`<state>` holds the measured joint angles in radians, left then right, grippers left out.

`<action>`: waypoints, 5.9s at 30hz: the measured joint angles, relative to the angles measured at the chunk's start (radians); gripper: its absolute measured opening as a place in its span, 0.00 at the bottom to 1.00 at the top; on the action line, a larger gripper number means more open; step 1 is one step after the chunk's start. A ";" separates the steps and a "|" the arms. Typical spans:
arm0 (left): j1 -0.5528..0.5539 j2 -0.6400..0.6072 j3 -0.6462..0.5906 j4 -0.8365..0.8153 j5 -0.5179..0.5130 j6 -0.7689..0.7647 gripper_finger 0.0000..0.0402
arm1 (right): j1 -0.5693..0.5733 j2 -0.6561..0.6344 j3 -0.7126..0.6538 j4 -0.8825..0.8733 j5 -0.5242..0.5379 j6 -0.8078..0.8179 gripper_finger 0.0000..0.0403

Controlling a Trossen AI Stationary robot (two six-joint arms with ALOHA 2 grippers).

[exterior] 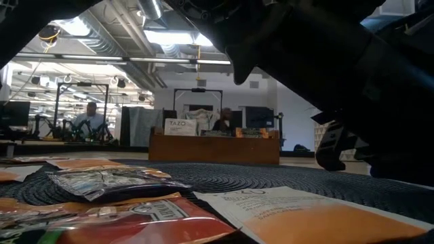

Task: Pick & Place Tea
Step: Put the violet tea bag into the middle of the wooden organizer

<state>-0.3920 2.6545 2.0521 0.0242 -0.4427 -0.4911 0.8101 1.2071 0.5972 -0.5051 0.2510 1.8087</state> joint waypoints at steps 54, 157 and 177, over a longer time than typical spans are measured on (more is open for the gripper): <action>0.051 -0.350 -0.052 -0.582 -0.183 0.225 0.28 | -0.006 0.077 0.088 0.065 0.094 -0.155 0.01; -0.165 -1.226 -1.112 -0.040 -0.090 -0.025 0.34 | -0.665 0.406 0.468 0.455 -0.353 -1.484 0.39; -0.325 -0.787 -0.975 -0.284 -0.082 -0.639 0.34 | -0.354 0.698 0.468 0.789 -0.200 -1.082 0.39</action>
<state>-0.7172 1.8676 1.0775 -0.2593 -0.5244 -1.1301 0.4559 1.9049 1.0653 0.2842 0.0511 0.7265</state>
